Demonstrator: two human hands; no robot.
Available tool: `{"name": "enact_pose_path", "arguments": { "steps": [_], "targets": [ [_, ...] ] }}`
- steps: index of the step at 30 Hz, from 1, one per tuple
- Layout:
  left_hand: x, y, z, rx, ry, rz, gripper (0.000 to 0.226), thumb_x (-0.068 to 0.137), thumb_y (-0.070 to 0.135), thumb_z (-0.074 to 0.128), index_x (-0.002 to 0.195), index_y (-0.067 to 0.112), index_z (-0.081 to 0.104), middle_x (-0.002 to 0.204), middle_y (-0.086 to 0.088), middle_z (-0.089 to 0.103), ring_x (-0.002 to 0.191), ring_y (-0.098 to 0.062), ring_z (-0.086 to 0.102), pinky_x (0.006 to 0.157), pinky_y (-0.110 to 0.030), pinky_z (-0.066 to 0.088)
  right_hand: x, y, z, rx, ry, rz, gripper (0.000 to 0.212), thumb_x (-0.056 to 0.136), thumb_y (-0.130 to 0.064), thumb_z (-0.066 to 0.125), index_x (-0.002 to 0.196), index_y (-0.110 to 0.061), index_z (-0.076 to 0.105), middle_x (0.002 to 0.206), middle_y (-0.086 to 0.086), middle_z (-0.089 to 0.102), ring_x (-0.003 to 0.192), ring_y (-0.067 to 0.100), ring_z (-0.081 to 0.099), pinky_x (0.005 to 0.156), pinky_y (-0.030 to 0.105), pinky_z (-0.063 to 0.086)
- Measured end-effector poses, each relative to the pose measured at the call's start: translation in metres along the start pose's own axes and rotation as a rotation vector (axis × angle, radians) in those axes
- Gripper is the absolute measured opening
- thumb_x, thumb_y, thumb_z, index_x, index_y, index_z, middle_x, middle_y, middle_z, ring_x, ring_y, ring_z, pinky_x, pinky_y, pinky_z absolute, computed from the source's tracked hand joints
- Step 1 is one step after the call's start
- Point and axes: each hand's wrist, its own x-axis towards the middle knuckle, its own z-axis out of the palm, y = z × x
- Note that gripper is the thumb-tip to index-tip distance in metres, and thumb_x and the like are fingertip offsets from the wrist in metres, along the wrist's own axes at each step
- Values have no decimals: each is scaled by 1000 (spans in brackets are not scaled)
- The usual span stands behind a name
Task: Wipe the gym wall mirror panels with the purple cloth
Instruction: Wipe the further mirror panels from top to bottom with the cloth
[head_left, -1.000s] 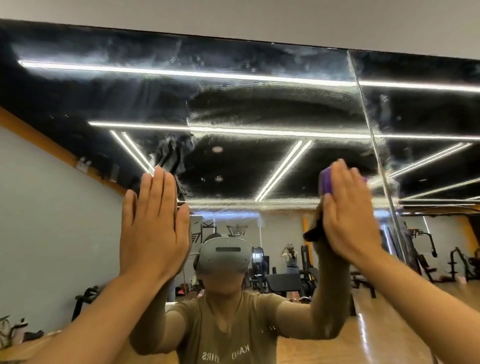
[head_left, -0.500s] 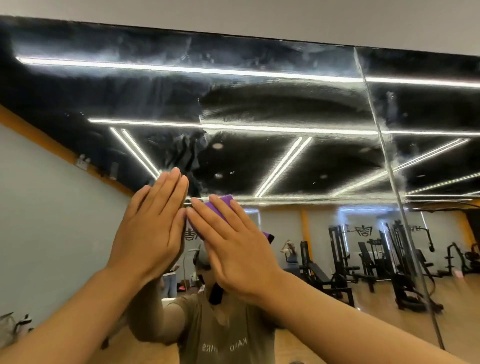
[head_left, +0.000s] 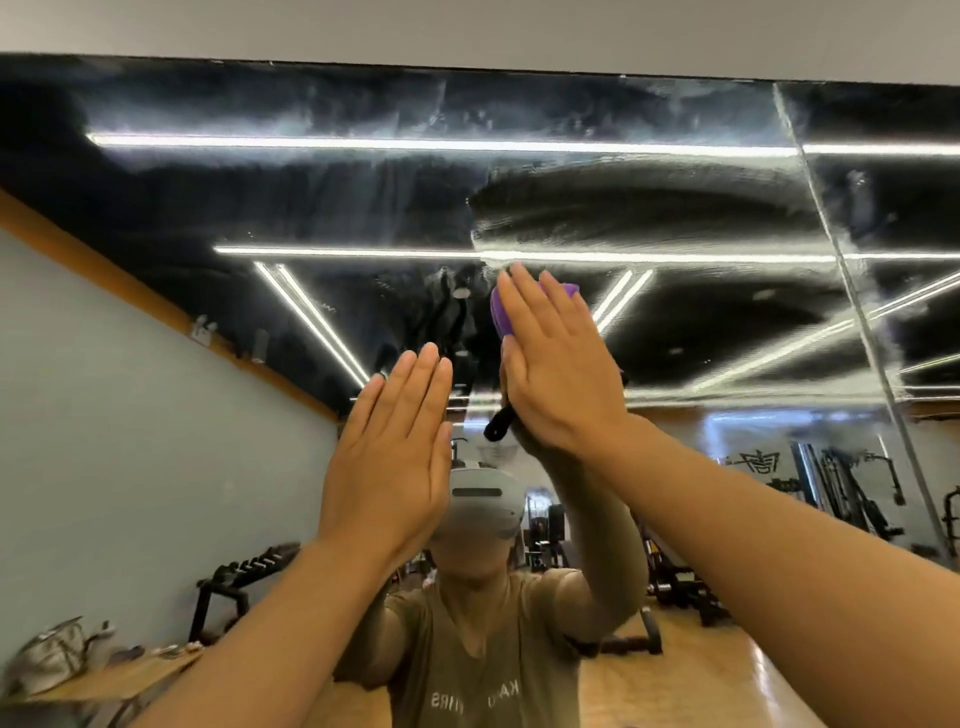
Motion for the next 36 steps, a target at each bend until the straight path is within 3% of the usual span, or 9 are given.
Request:
{"name": "enact_pose_path", "arguments": {
  "steps": [6,12,17,23,27,31,36],
  "targets": [
    [-9,8,-2,13,8,7,57,104,31,25,156,7,31,164,-10,26,153,-24,21,121,-40,10,-114,-6,16,25,53,-68,58,102,-27,34,159,-16,30,167,2,24,156,19,15,126,38,7],
    [-28,29,2,-27,9,-89,58,105,32,24,158,9,24,165,-8,21,153,-21,13,120,-43,11,-182,-4,15,-79,-40,-152,61,102,-29,36,161,-19,24,168,0,22,155,20,19,118,46,21],
    [-29,24,2,-32,-5,-75,59,105,34,24,159,11,20,167,-6,18,154,-20,12,120,-43,12,-156,-2,14,-62,-32,-142,59,102,-29,35,159,-17,28,166,3,25,155,19,17,121,44,17],
    [-30,23,2,-12,2,-73,58,106,35,23,159,11,22,167,-7,20,155,-21,15,121,-44,12,-29,0,-1,1,-28,20,59,105,-32,24,162,-21,14,169,-1,11,156,18,1,125,30,-9],
    [-31,23,2,-42,-1,-76,58,106,35,22,159,11,22,167,-6,19,155,-21,14,121,-44,12,11,0,-7,-2,-44,66,61,103,-31,23,162,-20,10,170,-1,6,156,20,-1,124,33,-8],
    [-32,24,4,-48,-12,-84,59,106,34,23,160,11,20,168,-6,16,155,-20,11,122,-44,9,-53,-7,6,43,43,37,58,105,-31,28,161,-20,19,169,-1,14,156,15,3,125,28,-8],
    [-38,33,1,-76,-36,-121,60,105,34,23,160,12,17,168,-4,13,156,-21,8,123,-43,3,-165,-11,17,-7,-9,-55,59,103,-29,35,160,-19,26,168,1,22,155,18,15,124,40,10]
  ]
}}
